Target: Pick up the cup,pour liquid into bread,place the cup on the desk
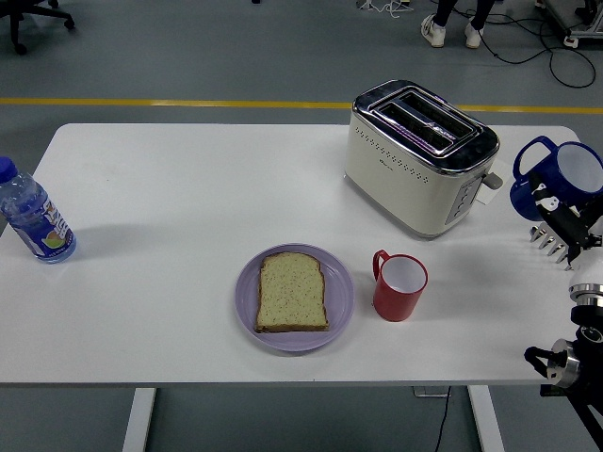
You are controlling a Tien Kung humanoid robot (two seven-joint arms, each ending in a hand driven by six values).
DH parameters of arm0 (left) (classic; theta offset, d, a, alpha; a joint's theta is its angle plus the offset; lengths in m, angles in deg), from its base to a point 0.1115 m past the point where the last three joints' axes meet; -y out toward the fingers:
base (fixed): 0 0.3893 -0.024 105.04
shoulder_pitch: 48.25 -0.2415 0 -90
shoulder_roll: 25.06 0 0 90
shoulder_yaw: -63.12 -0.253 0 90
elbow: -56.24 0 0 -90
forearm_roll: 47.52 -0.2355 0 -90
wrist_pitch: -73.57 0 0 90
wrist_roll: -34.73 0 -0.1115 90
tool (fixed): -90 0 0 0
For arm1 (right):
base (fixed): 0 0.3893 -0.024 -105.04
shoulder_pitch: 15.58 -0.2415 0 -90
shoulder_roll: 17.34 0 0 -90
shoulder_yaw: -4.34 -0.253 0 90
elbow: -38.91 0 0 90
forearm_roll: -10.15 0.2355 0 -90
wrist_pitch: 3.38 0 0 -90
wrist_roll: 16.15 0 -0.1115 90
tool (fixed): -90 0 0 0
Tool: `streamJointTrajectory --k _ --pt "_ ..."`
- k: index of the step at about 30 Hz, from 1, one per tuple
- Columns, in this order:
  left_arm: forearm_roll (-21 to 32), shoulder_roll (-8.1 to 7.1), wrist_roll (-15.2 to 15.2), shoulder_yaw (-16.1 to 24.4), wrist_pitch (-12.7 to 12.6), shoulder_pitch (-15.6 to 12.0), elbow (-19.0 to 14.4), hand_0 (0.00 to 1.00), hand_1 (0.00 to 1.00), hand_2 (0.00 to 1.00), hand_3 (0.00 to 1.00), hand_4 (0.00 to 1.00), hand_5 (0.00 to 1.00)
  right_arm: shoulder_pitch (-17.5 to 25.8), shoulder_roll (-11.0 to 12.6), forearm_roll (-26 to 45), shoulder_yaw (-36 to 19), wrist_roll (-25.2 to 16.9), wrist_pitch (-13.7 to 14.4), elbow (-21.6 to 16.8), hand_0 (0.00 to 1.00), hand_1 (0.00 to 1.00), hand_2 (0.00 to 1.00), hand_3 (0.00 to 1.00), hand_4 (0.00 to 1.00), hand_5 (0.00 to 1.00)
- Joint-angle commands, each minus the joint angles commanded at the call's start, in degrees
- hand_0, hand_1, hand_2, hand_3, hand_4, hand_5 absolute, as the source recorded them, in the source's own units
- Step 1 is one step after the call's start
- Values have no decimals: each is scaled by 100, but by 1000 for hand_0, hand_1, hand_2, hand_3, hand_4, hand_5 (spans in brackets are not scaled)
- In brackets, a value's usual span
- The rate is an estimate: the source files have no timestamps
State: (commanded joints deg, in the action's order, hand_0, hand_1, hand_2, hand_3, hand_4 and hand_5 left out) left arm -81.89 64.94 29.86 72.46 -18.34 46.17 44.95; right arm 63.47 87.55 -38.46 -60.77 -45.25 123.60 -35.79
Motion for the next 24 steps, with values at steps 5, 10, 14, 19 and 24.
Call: streamJointTrajectory --k 5,10,14,19,24 --pt "2 0 1 -16 1 -6 -1 635 645 656 546 319 843 92 -103 -210 -6 -145 0 329 523 474 571 583 566 2" --pt "9 0 1 -33 1 -20 0 635 645 656 546 319 843 196 -216 -191 96 -337 0 668 523 474 571 583 566 2" --pt "7 0 1 -32 2 -15 -2 636 646 656 546 319 844 224 -275 -13 260 -574 0 949 529 474 572 583 561 2" --pt "1 0 1 -18 2 8 -5 636 646 656 546 319 844 164 -391 149 460 -787 0 1333 551 483 574 586 557 2" --pt "-4 0 2 14 3 38 -6 635 646 656 546 319 843 85 -473 223 567 -787 0 1614 578 492 576 590 552 2"
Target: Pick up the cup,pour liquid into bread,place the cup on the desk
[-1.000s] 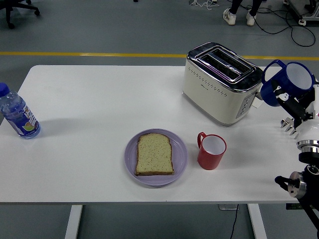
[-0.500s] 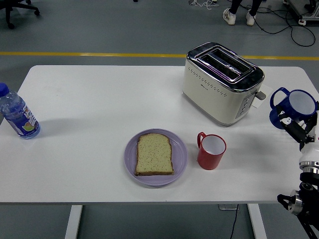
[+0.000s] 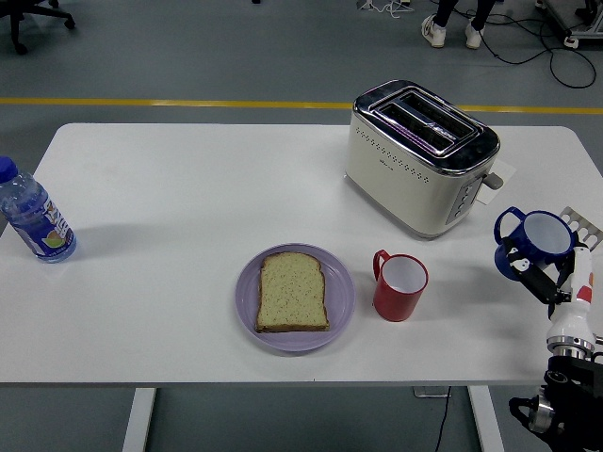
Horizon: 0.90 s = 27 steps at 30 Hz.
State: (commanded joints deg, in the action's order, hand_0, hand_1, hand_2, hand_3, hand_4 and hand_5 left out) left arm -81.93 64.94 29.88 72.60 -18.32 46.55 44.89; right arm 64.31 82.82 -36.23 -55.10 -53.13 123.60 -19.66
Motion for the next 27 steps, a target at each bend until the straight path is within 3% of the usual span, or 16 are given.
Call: streamJointTrajectory --k 27 --pt "6 0 -3 37 5 38 -2 637 647 656 547 318 841 -297 -219 174 476 0 0 1017 593 501 579 592 533 2"
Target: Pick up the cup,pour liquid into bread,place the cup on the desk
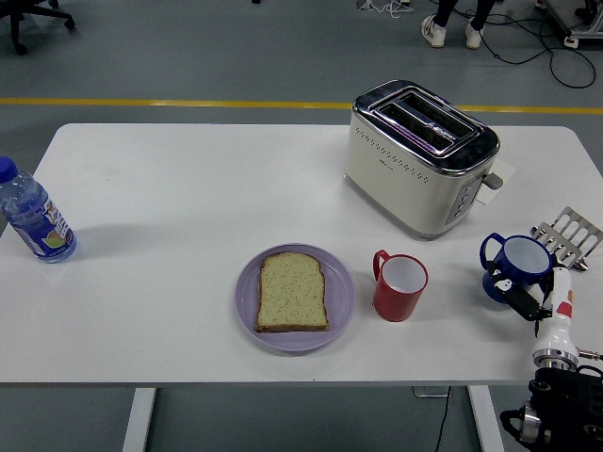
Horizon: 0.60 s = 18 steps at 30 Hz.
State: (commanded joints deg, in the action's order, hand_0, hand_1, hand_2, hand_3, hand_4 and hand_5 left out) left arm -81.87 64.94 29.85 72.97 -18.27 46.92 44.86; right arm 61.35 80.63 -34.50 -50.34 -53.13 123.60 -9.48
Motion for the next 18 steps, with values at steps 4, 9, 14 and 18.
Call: streamJointTrajectory --k 4,9,14,18 --pt "-3 0 2 -3 0 -1 -1 636 646 656 546 319 843 -33 -30 18 59 0 0 69 605 504 581 593 531 2" --pt "-3 0 3 -7 -1 -3 0 638 646 656 546 319 841 -61 -56 23 153 0 0 107 607 506 583 597 533 2" --pt "4 0 4 -14 -1 1 -1 636 645 656 546 319 840 -84 -78 11 170 0 0 156 617 509 584 599 536 2" --pt "-2 0 4 -8 -1 2 -2 636 645 656 546 319 840 -97 -92 -2 187 0 0 195 617 509 584 599 536 2"
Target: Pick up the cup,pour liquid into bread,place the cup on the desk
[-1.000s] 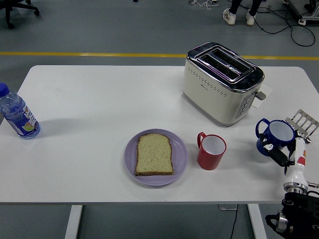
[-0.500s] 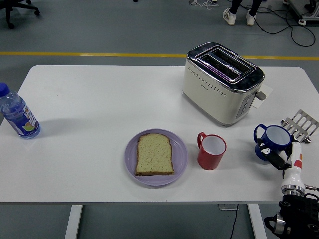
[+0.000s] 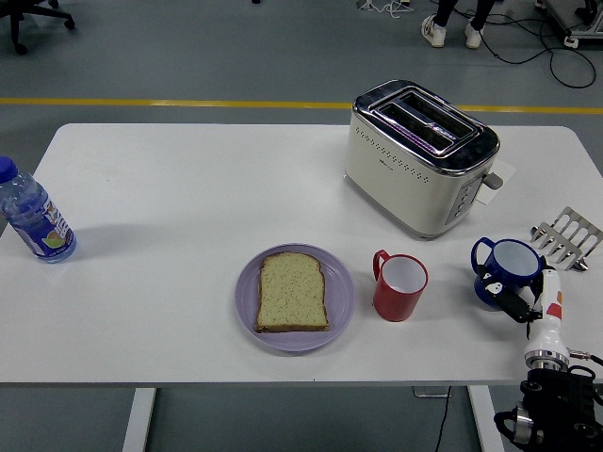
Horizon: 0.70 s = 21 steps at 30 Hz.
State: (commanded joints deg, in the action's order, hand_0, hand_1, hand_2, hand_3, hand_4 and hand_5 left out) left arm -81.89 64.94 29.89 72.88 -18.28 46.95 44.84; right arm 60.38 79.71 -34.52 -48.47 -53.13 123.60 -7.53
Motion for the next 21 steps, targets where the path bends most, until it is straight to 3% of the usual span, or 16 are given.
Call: streamJointTrajectory --k 13,14,19,20,21 --pt "22 0 -1 -55 2 -53 2 636 645 655 546 319 841 19 -29 -26 125 0 0 48 626 514 589 610 545 2" --pt "24 0 -2 -62 3 -58 3 636 645 656 546 318 841 23 -30 -41 136 0 0 56 632 526 609 668 562 2" --pt "36 0 -2 -86 4 -76 4 636 645 656 546 318 841 35 -28 -189 147 34 0 78 632 526 609 668 562 2" --pt "36 0 -2 -88 4 -77 4 636 645 656 546 320 843 36 -28 -222 145 55 0 78 692 567 677 816 740 2" --pt "35 0 -3 -89 4 -79 4 636 645 656 546 320 843 40 -28 -276 139 87 0 76 692 567 677 816 740 2"
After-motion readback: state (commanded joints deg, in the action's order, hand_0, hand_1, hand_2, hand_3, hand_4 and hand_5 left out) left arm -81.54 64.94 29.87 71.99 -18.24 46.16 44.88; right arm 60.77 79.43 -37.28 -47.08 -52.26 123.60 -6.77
